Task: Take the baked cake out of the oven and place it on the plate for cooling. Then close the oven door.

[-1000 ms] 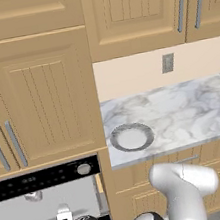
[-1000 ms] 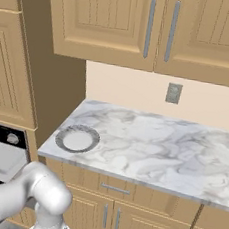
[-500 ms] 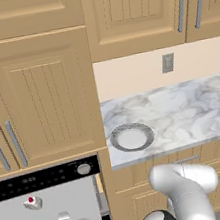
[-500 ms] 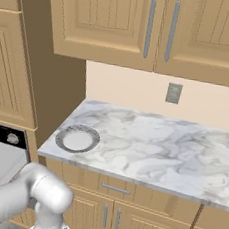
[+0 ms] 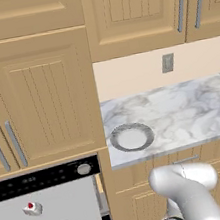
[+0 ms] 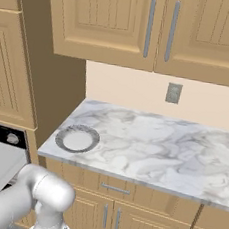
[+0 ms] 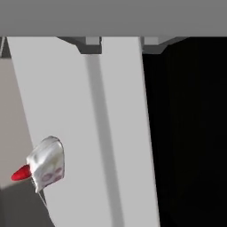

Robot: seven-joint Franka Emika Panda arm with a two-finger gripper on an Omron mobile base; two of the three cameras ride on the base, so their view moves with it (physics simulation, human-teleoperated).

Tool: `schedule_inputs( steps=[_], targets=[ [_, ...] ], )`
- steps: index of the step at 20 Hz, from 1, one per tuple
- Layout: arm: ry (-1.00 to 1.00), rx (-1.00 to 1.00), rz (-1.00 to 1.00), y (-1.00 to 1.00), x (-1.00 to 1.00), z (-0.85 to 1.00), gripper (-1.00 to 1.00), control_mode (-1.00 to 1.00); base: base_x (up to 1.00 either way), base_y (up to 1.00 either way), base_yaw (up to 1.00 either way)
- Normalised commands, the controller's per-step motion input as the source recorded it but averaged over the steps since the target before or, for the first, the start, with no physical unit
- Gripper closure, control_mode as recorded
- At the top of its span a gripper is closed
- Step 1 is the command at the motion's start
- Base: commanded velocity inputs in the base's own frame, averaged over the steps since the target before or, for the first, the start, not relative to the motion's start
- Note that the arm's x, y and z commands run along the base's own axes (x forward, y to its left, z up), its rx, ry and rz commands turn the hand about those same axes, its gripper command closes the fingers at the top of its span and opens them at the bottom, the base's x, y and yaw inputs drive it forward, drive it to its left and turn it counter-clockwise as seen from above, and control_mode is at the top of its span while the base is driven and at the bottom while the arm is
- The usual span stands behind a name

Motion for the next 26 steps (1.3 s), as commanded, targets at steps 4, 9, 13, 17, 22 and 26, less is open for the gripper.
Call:
schedule_inputs(
  steps=[4, 9, 13, 17, 22, 26],
  targets=[
    [-0.01, 0.00, 0.00, 0.00, -0.30, 0.36, -1.00, -1.00, 0.00, 0.00, 0.00],
    [-0.04, 0.00, 0.00, -0.01, -0.11, 0.70, -1.00, -1.00, 0.00, 0.00, 0.00],
    [-0.03, 0.00, 0.00, -0.02, -0.17, 0.92, -1.00, -1.00, 0.00, 0.00, 0.00],
    [0.00, 0.00, 0.00, 0.00, -0.05, 0.88, -1.00, -1.00, 0.00, 0.00, 0.00],
    [0.00, 0.01, -0.04, 0.00, 0.00, 0.23, -1.00, -1.00, 0.00, 0.00, 0.00],
    [0.01, 0.06, -0.06, 0.00, 0.00, -0.13, -1.00, -1.00, 0.00, 0.00, 0.00]
  ],
)
